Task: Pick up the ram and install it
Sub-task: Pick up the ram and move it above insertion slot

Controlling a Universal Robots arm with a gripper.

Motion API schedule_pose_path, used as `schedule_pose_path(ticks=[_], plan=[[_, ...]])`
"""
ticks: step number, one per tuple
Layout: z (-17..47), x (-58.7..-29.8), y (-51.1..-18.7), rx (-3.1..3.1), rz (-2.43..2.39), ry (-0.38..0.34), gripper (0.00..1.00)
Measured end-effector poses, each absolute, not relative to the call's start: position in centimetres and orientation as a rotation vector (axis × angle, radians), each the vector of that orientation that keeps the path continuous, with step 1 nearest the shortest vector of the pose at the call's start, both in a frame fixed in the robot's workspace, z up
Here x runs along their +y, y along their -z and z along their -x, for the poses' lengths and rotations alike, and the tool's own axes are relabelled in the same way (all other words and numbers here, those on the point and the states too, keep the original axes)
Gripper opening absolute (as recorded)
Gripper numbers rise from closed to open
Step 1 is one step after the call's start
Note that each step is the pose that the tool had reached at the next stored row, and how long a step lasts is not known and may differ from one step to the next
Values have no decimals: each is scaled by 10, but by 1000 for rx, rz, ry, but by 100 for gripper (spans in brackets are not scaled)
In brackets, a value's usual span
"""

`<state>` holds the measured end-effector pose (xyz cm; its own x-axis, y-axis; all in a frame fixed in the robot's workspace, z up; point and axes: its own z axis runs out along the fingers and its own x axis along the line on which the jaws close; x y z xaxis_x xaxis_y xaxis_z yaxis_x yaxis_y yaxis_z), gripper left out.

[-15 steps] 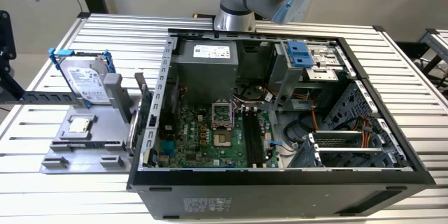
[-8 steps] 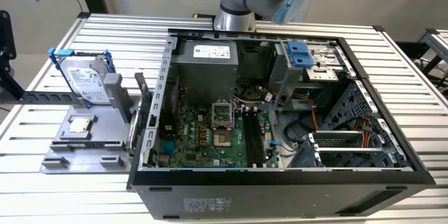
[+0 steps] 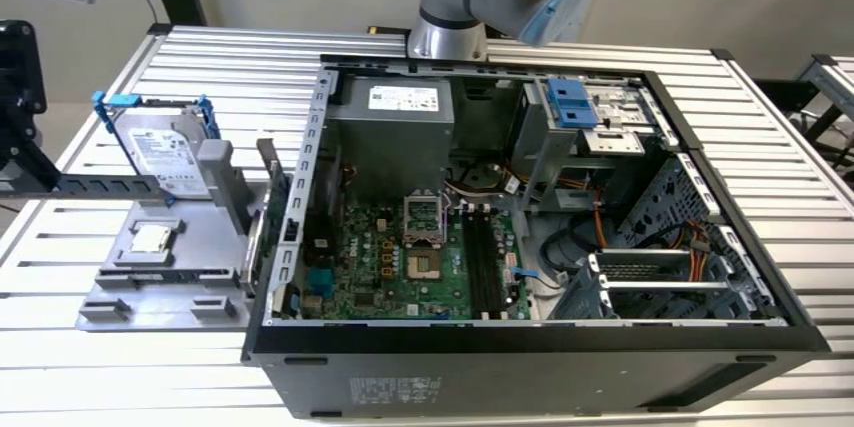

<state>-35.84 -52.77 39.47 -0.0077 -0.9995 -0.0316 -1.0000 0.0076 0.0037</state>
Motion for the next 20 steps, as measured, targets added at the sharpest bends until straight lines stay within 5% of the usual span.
schedule_pose_path(ticks=[20], plan=[[330,-528,-395,2216,2199,-39,0]])
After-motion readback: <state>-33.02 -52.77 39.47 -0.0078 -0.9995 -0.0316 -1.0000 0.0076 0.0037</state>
